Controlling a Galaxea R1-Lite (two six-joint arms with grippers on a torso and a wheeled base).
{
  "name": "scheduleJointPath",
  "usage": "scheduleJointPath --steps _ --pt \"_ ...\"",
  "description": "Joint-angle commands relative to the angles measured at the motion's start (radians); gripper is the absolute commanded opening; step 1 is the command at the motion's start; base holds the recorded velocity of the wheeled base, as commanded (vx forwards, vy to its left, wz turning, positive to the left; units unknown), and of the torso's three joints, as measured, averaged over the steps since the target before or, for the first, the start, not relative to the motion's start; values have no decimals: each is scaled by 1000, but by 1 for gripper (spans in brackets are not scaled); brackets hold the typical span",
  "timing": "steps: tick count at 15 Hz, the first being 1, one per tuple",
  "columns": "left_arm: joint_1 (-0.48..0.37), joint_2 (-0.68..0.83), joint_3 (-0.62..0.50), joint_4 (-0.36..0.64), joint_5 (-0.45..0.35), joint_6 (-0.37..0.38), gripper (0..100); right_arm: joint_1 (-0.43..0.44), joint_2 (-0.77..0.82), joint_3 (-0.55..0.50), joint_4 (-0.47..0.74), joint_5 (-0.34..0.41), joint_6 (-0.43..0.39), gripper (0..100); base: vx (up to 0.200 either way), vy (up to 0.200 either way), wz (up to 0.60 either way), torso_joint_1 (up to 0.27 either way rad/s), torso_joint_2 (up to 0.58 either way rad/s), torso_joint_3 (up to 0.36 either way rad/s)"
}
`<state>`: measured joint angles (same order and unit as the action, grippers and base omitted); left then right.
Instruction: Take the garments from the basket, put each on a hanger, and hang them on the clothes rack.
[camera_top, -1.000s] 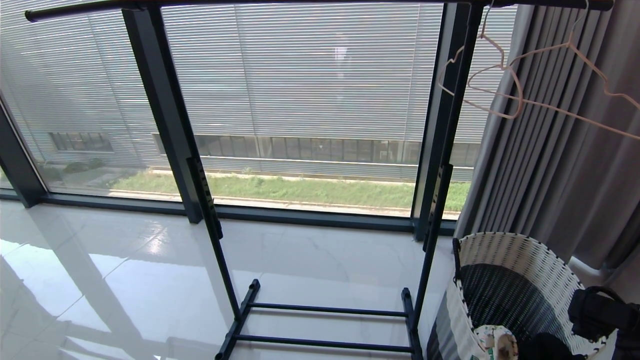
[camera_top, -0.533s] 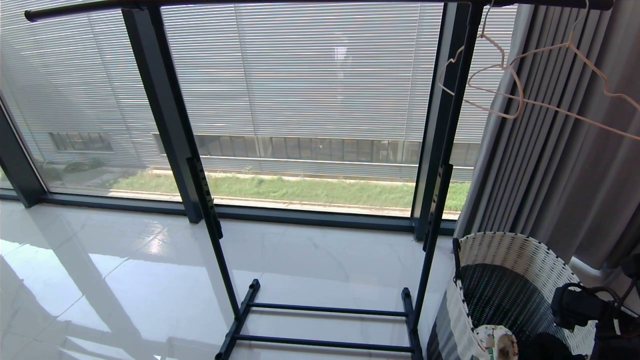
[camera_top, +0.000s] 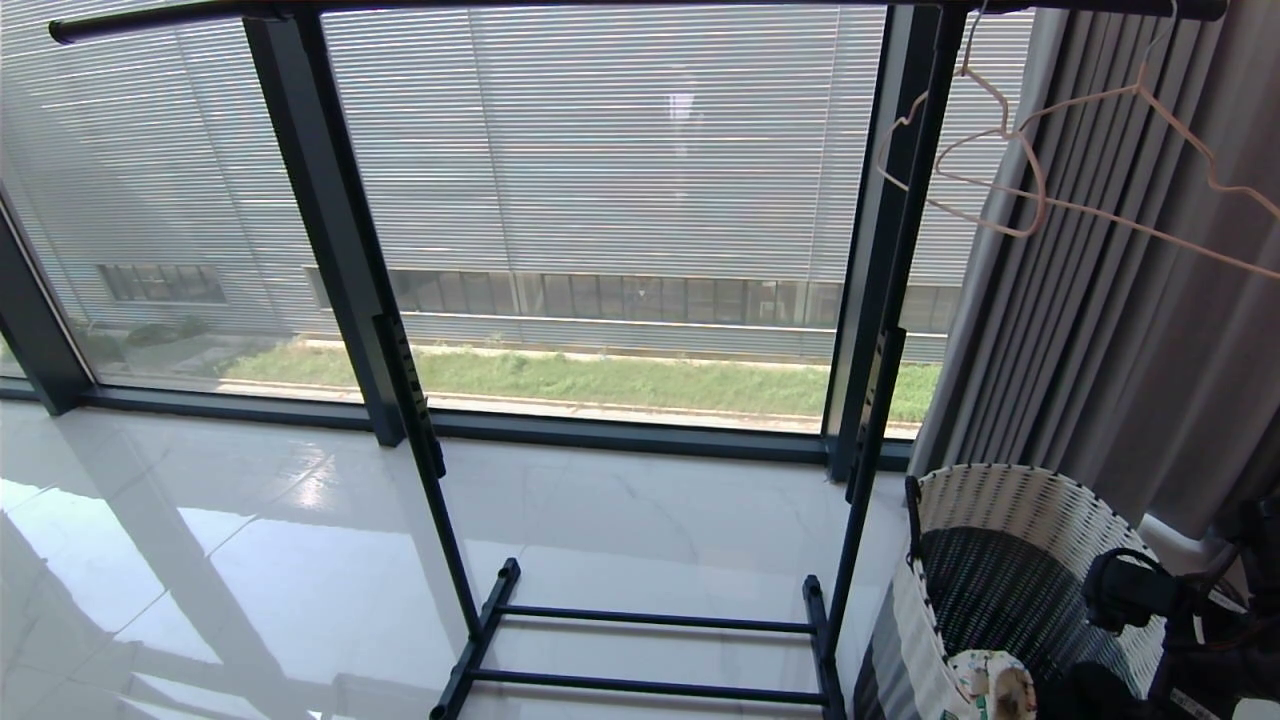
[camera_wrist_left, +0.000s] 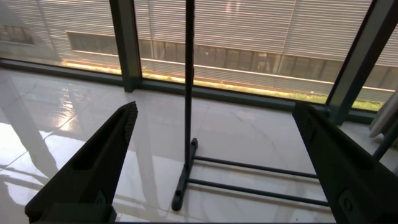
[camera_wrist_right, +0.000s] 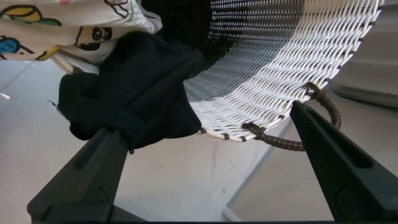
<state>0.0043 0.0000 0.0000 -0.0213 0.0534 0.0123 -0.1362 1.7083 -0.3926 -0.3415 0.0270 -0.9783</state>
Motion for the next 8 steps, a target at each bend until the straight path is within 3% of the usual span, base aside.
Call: scheduleJointPath --steps 1,3,4,8 --pt "0 0 0 0 0 0 100 -10 34 1 -8 2 0 100 0 0 0 0 0 0" --pt "0 0 0 0 0 0 100 -10 39 3 -10 14 1 100 0 0 0 0 0 0" --pt "0 0 0 0 0 0 100 -10 40 11 -14 22 1 0 0 0 0 0 0 0" --pt "0 0 0 0 0 0 100 -11 22 43 -63 40 4 0 0 0 0 0 0 0"
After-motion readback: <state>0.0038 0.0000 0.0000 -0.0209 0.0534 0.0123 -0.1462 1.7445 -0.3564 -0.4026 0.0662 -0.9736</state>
